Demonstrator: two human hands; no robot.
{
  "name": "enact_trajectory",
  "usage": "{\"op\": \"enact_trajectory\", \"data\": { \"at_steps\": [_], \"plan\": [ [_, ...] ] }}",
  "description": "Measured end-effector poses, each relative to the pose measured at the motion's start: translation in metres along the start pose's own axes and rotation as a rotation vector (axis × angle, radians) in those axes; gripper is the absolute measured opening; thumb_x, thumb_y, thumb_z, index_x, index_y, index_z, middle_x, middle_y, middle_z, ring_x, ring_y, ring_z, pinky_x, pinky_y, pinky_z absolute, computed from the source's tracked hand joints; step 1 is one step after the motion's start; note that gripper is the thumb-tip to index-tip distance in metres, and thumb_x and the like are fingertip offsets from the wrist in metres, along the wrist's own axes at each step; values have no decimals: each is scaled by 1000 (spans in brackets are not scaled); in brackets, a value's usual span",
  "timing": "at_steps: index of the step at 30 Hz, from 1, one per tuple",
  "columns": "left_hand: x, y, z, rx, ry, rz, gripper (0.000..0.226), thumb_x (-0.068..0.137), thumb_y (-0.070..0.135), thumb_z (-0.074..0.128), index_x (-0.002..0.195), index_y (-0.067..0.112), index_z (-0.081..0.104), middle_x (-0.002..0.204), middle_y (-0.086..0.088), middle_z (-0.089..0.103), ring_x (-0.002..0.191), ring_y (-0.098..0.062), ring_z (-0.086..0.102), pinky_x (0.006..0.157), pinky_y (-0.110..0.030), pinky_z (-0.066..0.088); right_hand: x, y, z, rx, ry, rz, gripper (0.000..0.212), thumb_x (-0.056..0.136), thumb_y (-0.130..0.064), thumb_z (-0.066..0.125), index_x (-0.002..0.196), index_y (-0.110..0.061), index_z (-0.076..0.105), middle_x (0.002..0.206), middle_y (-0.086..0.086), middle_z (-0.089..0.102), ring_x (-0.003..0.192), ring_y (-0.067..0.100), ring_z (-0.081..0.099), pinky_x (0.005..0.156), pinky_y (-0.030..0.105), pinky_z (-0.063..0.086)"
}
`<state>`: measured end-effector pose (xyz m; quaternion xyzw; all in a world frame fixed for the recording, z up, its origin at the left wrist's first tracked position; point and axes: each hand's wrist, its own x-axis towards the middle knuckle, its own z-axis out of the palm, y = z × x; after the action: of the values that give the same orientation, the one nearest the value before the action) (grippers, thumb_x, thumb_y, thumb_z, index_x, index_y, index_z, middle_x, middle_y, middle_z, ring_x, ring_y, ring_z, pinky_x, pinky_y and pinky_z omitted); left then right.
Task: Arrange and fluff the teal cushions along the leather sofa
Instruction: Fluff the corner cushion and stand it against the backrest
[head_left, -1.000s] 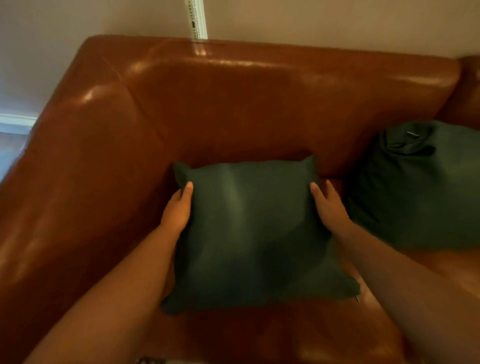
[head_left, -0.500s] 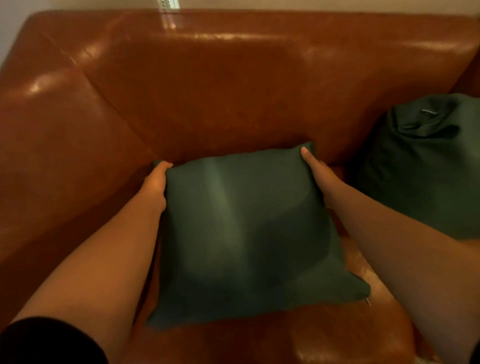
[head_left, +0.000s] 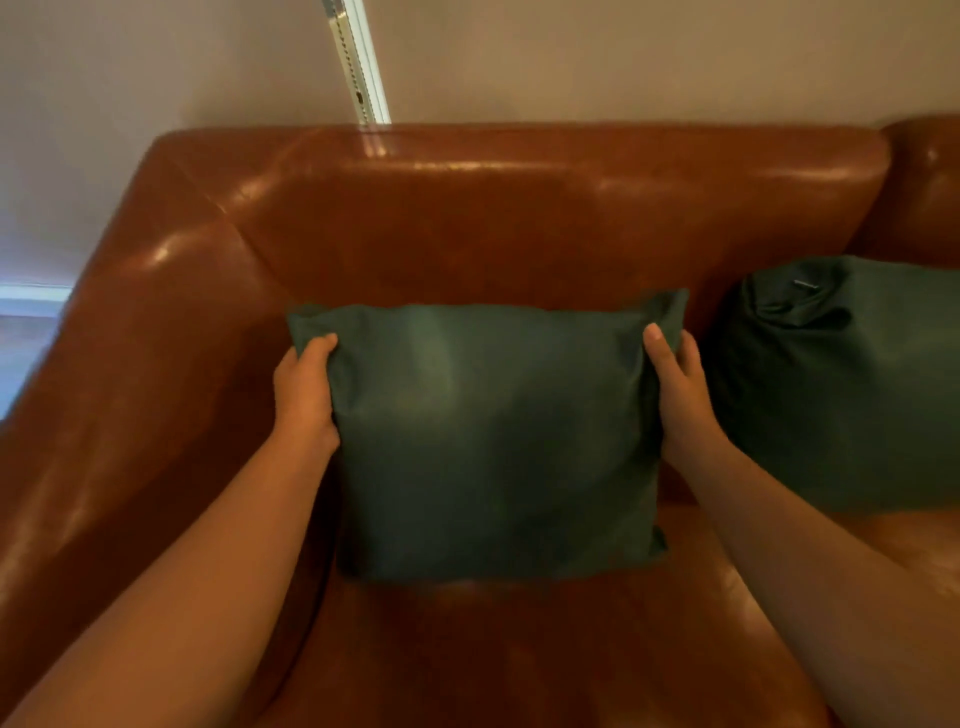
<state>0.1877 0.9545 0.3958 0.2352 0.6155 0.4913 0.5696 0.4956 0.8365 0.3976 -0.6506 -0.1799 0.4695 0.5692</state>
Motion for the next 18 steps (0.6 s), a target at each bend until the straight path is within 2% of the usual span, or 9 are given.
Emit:
{"op": "enact_trajectory", "data": {
  "at_steps": [3, 6, 9, 11, 14, 16, 18],
  "plan": [
    [-2, 30, 16, -66, -15, 157, 15, 89, 9, 53, 91, 19, 64, 89, 0, 67, 75, -11, 65, 66, -23, 53, 1, -18, 13, 67, -6, -114, 62, 77, -54, 64, 131, -32, 43, 125, -6, 59, 113, 15, 60, 97, 42, 49],
    [7, 45, 22, -23, -18, 201, 16, 89, 9, 51, 90, 21, 62, 88, 1, 66, 76, -10, 64, 69, -23, 51, 5, -27, 20, 83, -15, -188, 55, 82, -50, 63, 129, -29, 44, 125, -2, 60, 112, 16, 61, 95, 43, 50],
    [18, 46, 12, 50, -15, 214, 16, 84, 10, 54, 93, 20, 64, 91, 0, 67, 80, -12, 64, 74, -27, 49, 10, -32, 18, 75, -52, -169, 50, 81, -56, 56, 122, -29, 48, 121, -5, 61, 108, 13, 63, 91, 36, 51],
    [22, 48, 5, 58, -30, 258, 19, 84, 10, 56, 98, 19, 65, 95, -1, 68, 83, -12, 65, 76, -27, 51, 13, -32, 10, 150, -40, -107, 39, 90, -56, 48, 119, -30, 56, 118, -7, 64, 107, 12, 62, 89, 33, 49],
    [24, 54, -6, 95, -82, 314, 25, 89, 16, 60, 114, 14, 63, 108, -5, 67, 95, -13, 65, 83, -25, 53, 19, -28, -6, 108, -11, -73, 18, 96, -28, 47, 109, -22, 58, 106, -3, 66, 98, 17, 63, 86, 38, 46],
    [26, 57, -12, 148, -103, 361, 25, 88, 23, 63, 113, 16, 63, 112, -7, 66, 101, -17, 63, 87, -30, 52, 21, -25, -11, -13, -42, -126, 26, 96, -18, 51, 121, -19, 49, 114, 1, 64, 105, 20, 62, 88, 39, 49],
    [28, 60, -13, 231, -72, 409, 7, 88, 26, 64, 93, 24, 66, 96, -1, 68, 91, -13, 63, 83, -32, 51, 22, -26, -8, -41, -46, -170, 45, 95, -11, 54, 136, -19, 38, 125, 2, 61, 112, 18, 60, 91, 35, 51]
  ]
}}
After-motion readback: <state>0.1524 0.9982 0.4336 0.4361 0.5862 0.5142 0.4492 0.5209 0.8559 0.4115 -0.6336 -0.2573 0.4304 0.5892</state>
